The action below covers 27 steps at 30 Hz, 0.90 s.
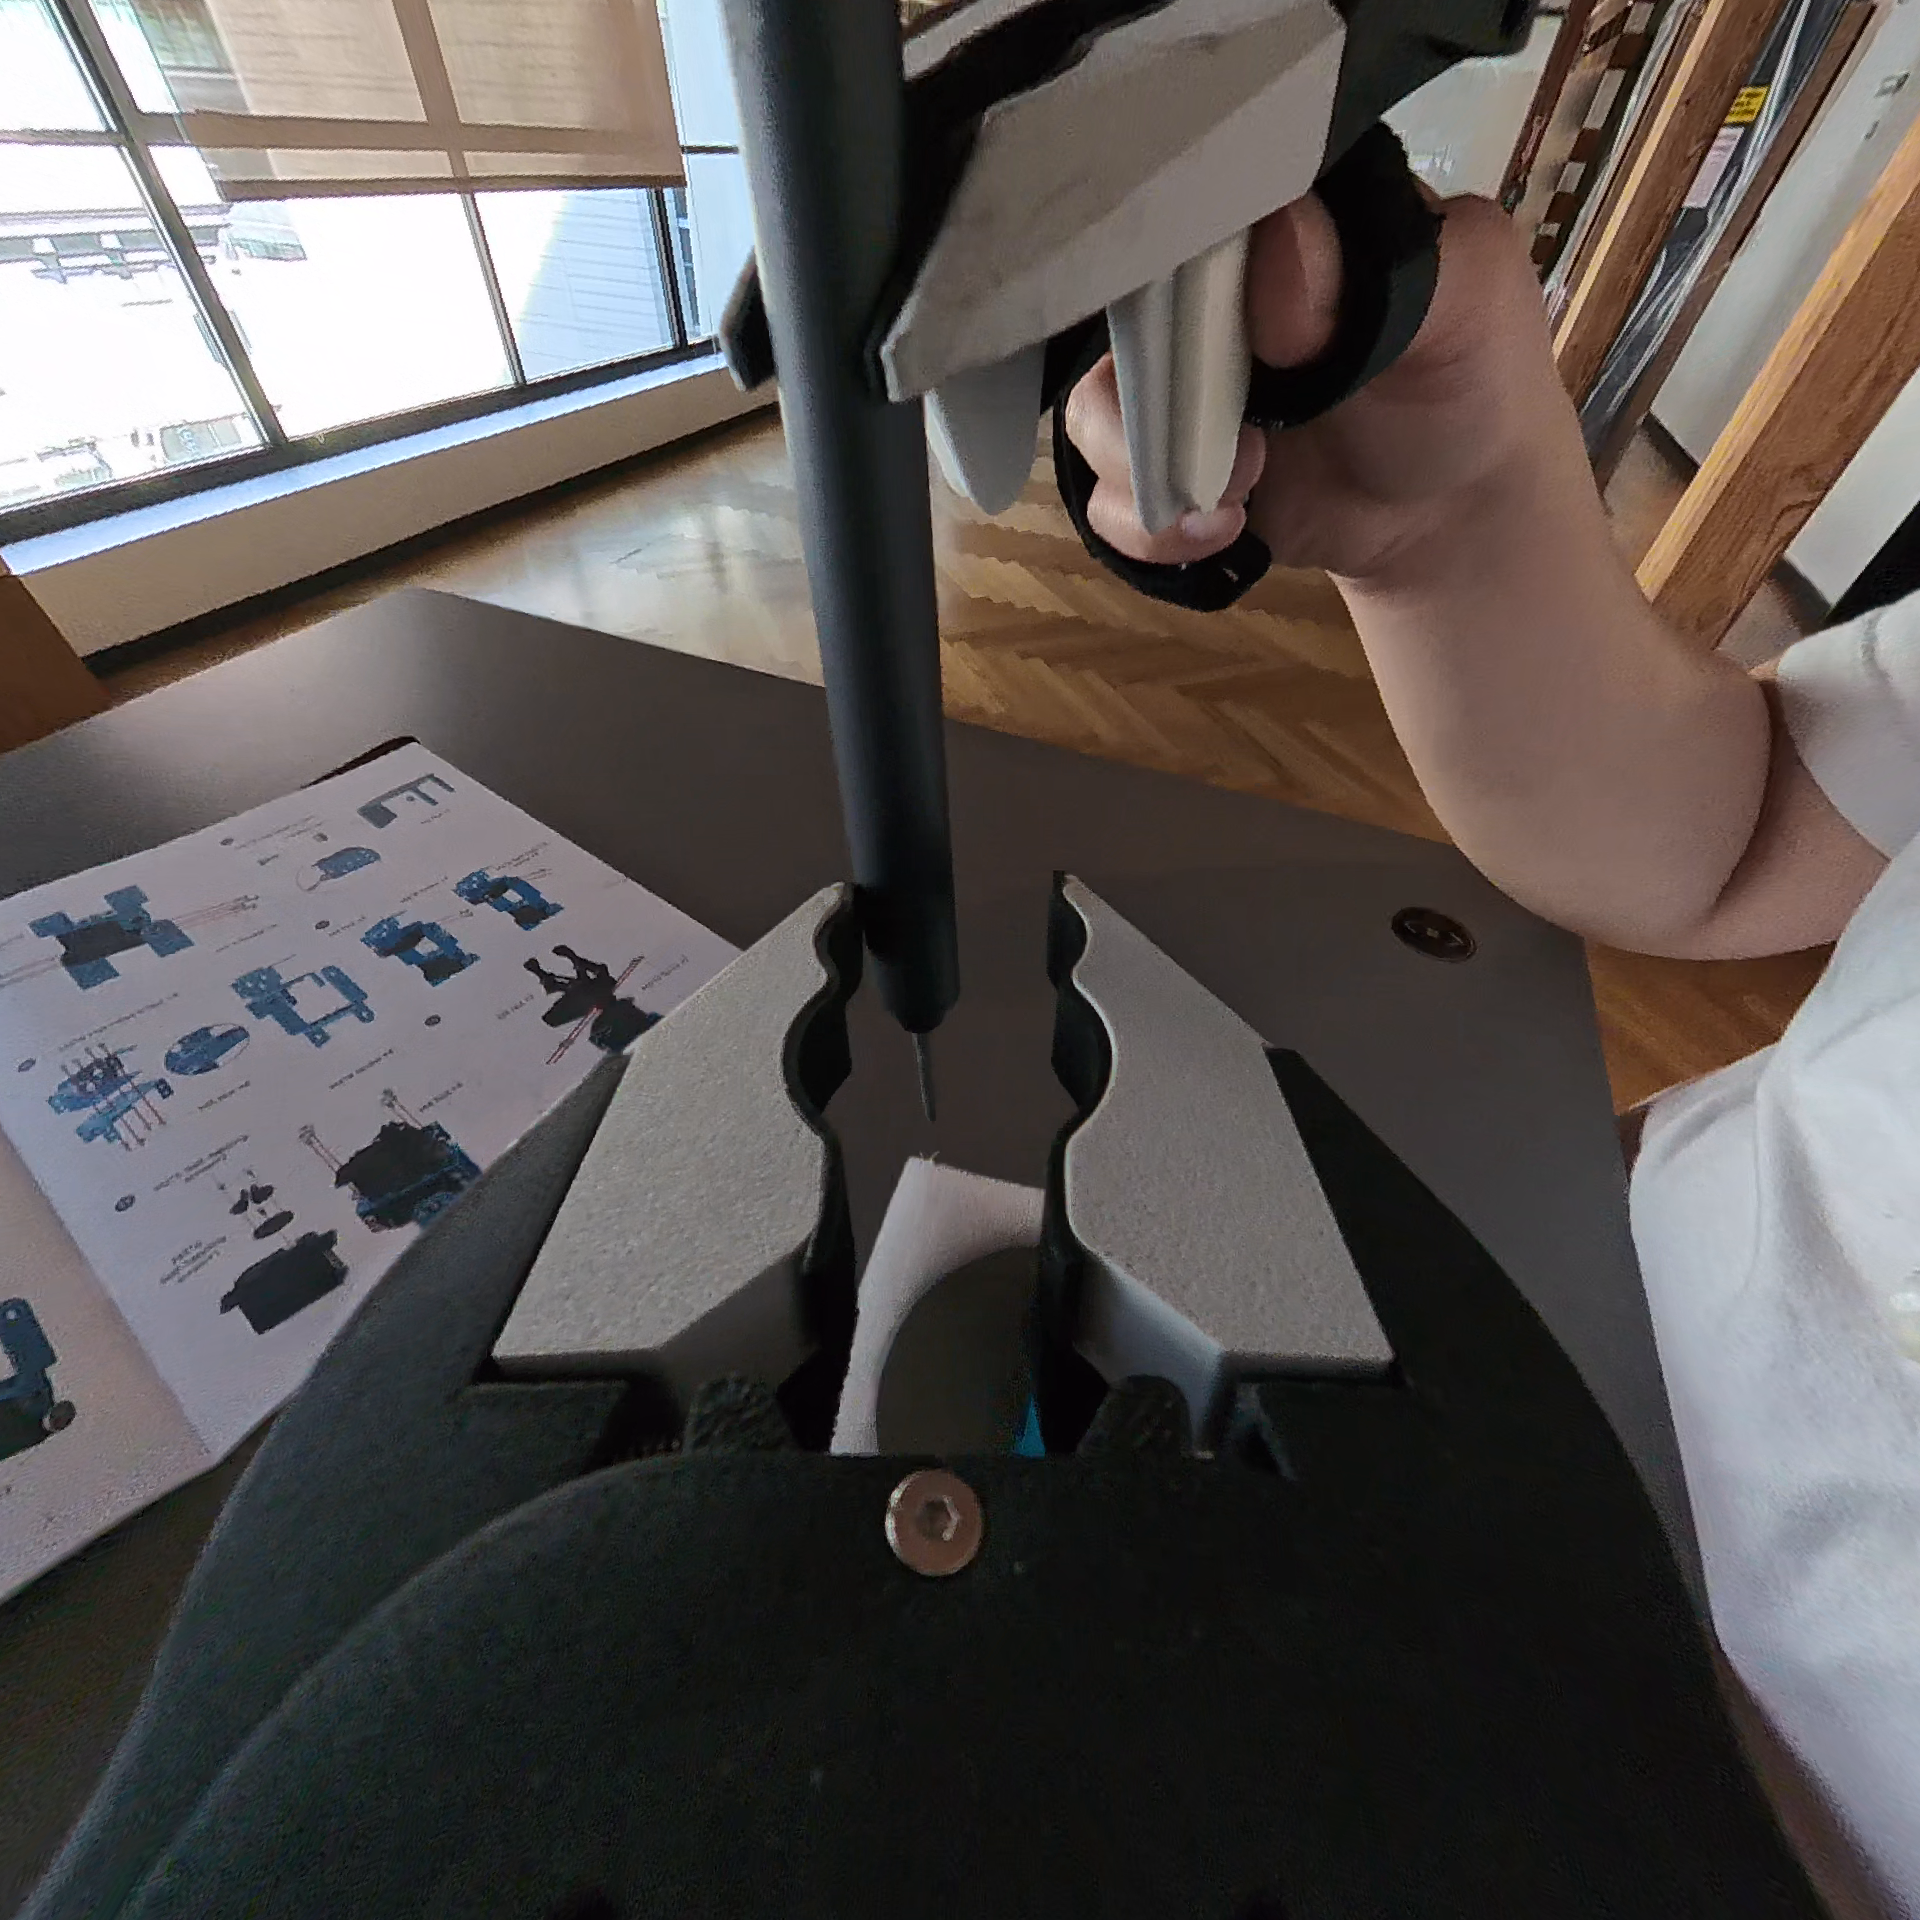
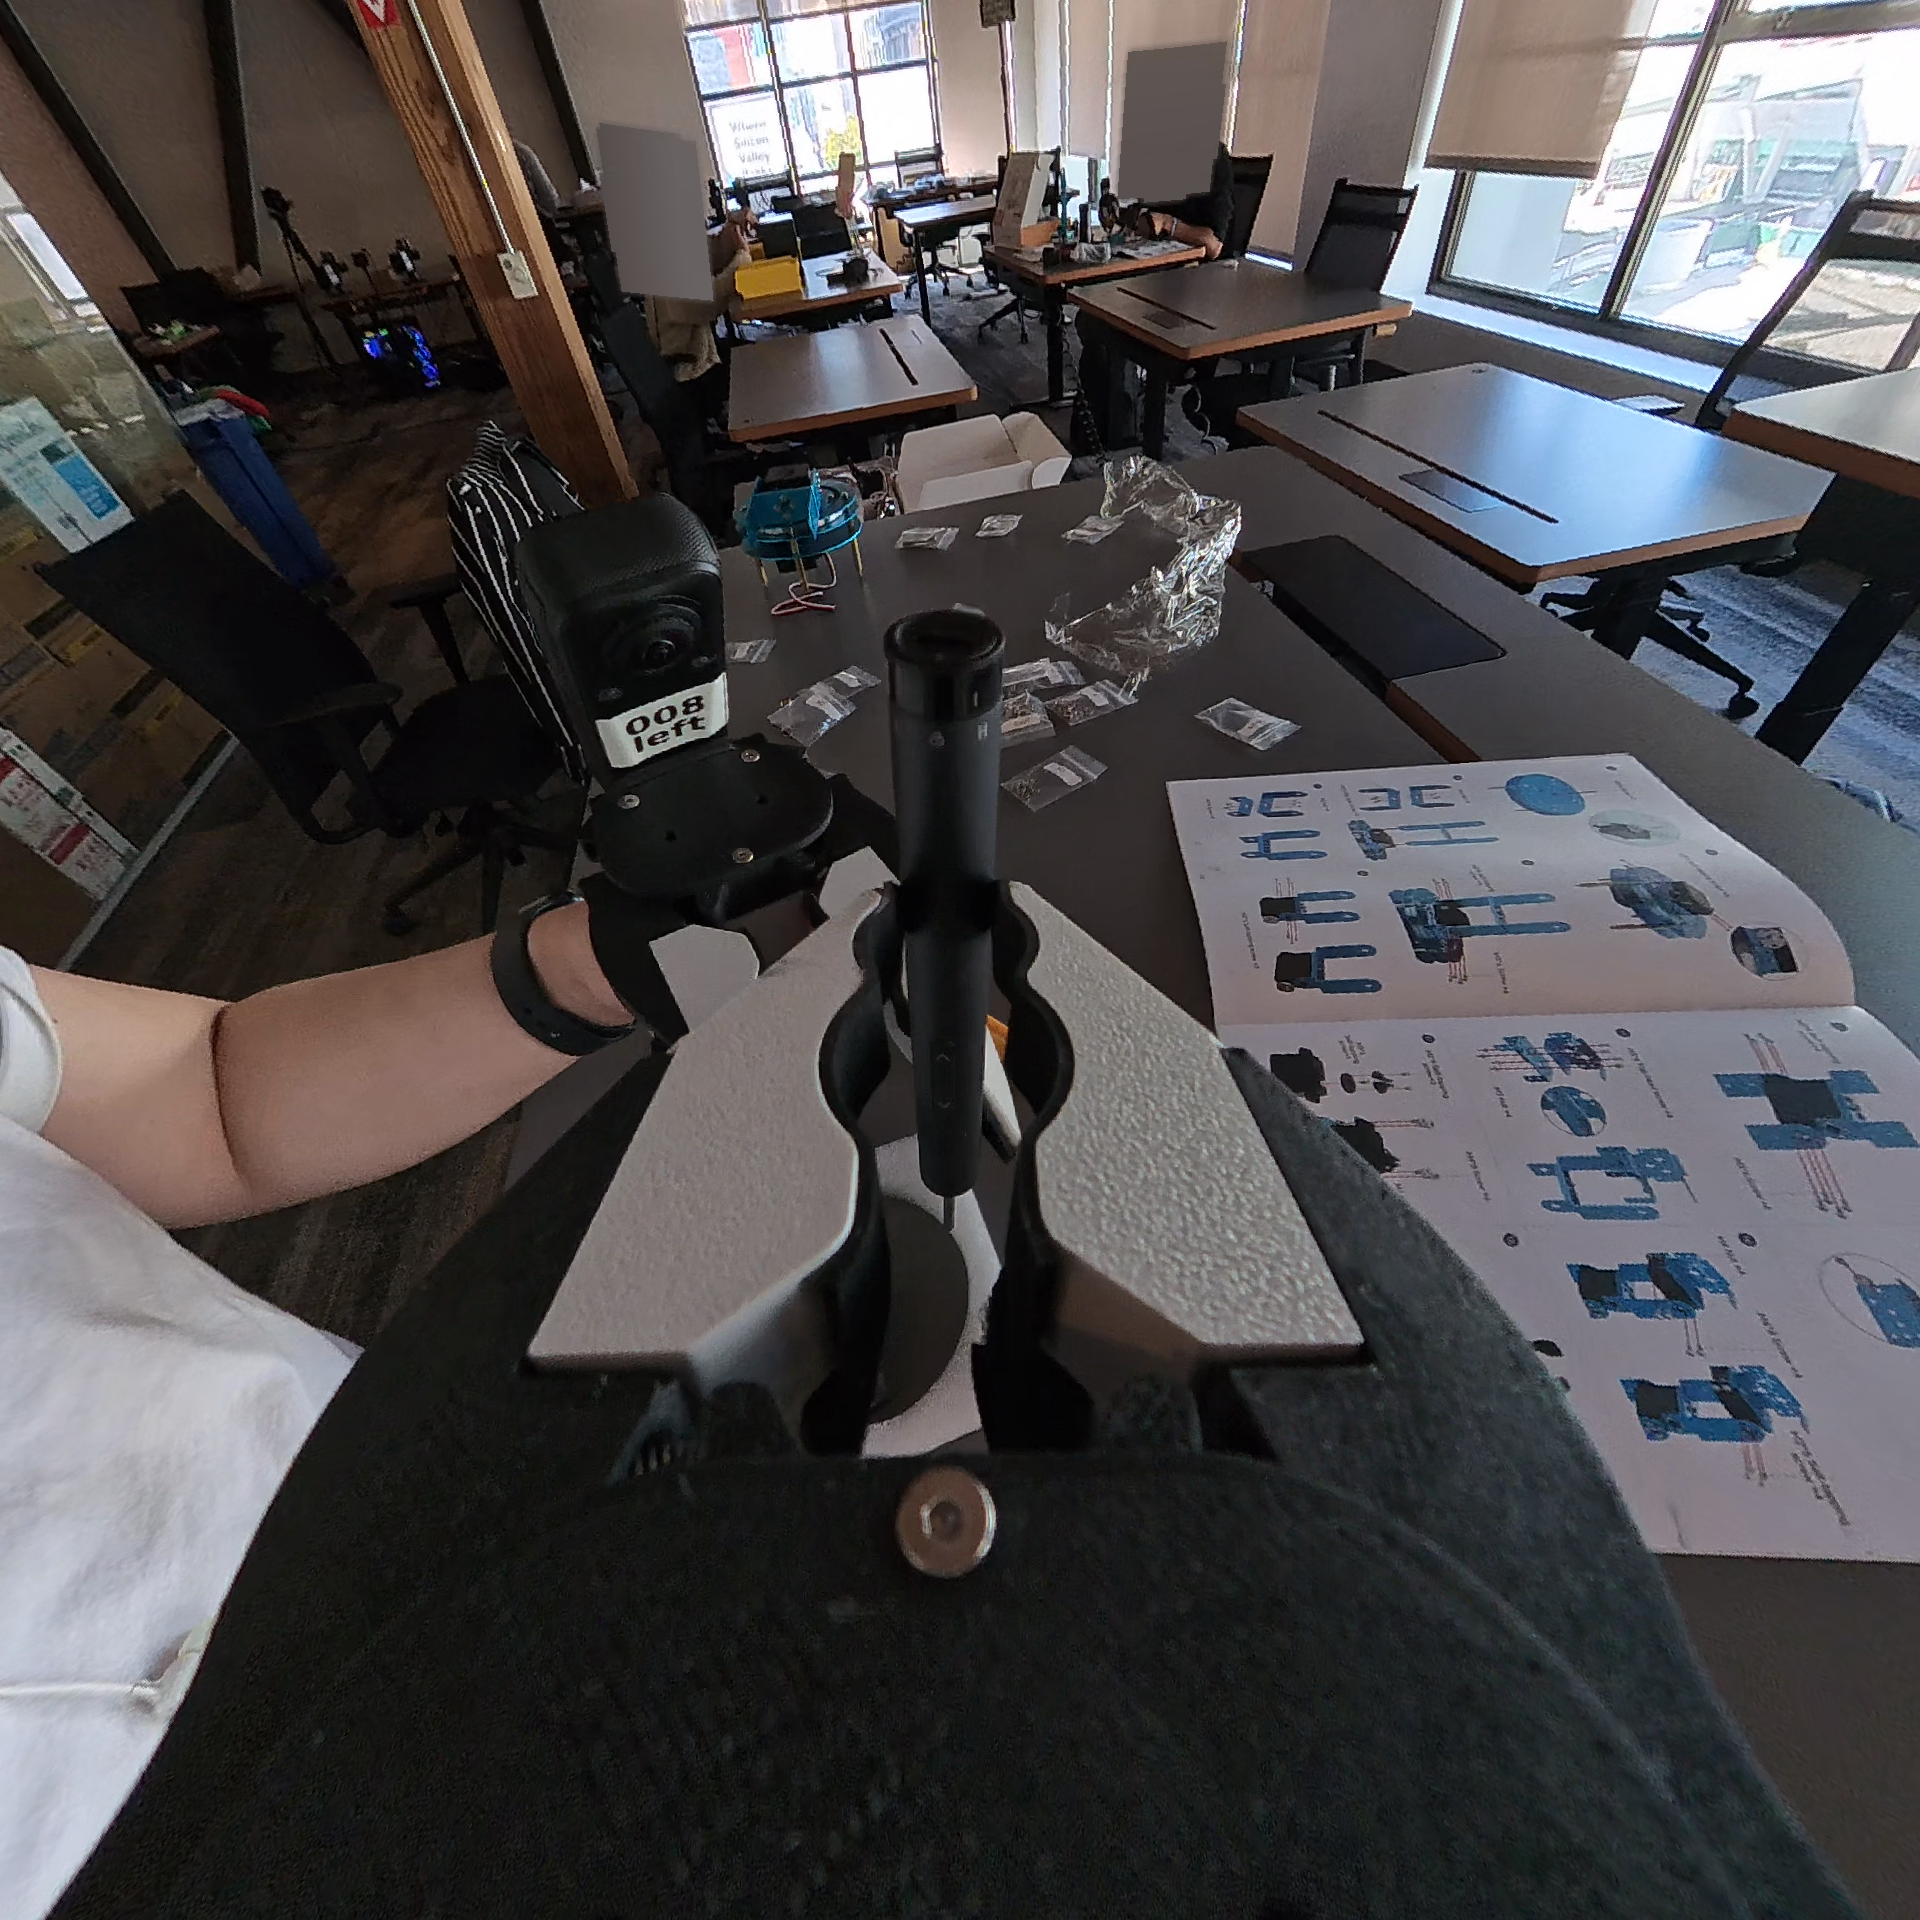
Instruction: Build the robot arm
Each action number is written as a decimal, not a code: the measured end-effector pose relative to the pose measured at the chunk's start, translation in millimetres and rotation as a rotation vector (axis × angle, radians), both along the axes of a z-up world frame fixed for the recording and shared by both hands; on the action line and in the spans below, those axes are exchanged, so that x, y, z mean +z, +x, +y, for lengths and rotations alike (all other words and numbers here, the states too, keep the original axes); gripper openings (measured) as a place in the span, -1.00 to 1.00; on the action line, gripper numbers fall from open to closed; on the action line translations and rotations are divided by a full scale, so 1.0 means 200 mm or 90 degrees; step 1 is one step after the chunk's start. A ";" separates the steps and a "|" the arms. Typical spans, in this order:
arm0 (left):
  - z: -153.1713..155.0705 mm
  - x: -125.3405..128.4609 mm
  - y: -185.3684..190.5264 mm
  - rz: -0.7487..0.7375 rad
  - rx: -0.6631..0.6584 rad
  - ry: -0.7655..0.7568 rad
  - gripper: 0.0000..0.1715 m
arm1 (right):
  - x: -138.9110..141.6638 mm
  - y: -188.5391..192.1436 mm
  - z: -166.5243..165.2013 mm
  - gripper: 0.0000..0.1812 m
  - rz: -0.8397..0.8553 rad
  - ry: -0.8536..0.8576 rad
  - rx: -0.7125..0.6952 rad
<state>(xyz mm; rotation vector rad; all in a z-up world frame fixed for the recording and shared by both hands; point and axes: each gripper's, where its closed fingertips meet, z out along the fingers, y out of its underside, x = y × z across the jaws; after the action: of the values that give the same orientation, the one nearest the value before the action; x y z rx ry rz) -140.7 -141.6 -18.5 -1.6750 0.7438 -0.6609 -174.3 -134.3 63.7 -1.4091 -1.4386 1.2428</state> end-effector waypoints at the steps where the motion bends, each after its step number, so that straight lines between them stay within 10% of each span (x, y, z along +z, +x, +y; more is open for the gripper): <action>1: 0.02 0.02 0.01 -0.009 -0.002 0.003 -0.60 | 0.01 0.00 0.01 -0.83 0.003 0.001 -0.001; 18: 0.20 0.11 0.19 -0.079 -0.046 0.013 -0.90 | 0.06 0.10 0.12 -0.82 0.026 -0.027 -0.011; 27: 0.15 0.17 0.11 -0.037 -0.010 0.028 -0.60 | 0.05 0.05 0.07 -0.82 0.022 -0.043 0.022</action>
<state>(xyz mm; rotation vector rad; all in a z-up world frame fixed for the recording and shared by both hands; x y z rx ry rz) -118.6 -112.6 15.3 -1.6053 0.7265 -0.6971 -163.8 -121.0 73.6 -1.4061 -1.4142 1.3429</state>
